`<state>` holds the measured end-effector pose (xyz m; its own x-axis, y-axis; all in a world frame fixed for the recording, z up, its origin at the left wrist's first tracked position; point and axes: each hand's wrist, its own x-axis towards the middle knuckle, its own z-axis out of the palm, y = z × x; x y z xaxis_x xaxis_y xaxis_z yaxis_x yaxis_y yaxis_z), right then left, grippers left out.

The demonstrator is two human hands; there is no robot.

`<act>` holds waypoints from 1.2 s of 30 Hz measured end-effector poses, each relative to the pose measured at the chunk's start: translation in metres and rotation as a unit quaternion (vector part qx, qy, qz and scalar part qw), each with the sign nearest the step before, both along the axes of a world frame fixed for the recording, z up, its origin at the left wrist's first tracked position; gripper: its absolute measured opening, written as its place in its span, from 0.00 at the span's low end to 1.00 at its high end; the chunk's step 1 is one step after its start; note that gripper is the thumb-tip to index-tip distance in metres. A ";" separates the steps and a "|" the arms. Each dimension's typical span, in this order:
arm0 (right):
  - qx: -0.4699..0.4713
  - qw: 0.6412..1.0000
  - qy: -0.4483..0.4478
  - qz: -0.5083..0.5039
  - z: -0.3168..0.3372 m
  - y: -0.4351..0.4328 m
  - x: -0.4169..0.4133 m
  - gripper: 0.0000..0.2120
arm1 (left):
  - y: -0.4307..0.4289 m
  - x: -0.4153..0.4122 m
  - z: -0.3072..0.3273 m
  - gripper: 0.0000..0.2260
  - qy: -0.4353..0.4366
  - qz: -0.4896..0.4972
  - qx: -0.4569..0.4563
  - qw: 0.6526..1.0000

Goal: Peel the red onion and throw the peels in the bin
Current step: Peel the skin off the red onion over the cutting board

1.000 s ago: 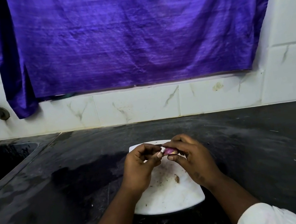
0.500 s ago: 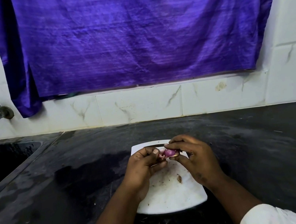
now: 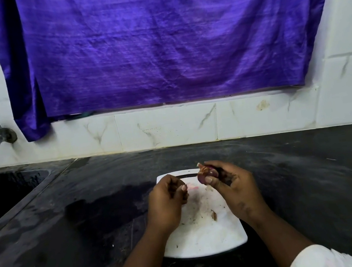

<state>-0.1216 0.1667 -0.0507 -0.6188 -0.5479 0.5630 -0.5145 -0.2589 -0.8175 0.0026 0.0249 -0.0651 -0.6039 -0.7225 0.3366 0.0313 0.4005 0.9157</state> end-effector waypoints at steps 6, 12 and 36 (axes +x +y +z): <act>0.025 0.996 -0.065 0.047 -0.003 -0.003 -0.004 0.15 | 0.003 0.002 0.000 0.11 -0.105 0.018 -0.182 0.977; 0.047 0.994 -0.071 0.068 -0.003 -0.004 0.005 0.11 | 0.009 0.005 0.008 0.08 -0.074 0.006 -0.179 0.981; 0.068 0.984 -0.108 0.124 0.003 -0.002 0.010 0.12 | 0.010 0.001 0.013 0.05 0.154 -0.038 0.004 0.987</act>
<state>-0.1112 0.1651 -0.0474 -0.5534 -0.7586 0.3439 -0.2592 -0.2356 -0.9367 0.0035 0.0351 -0.0525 -0.5265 -0.6817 0.5080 0.3394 0.3793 0.8608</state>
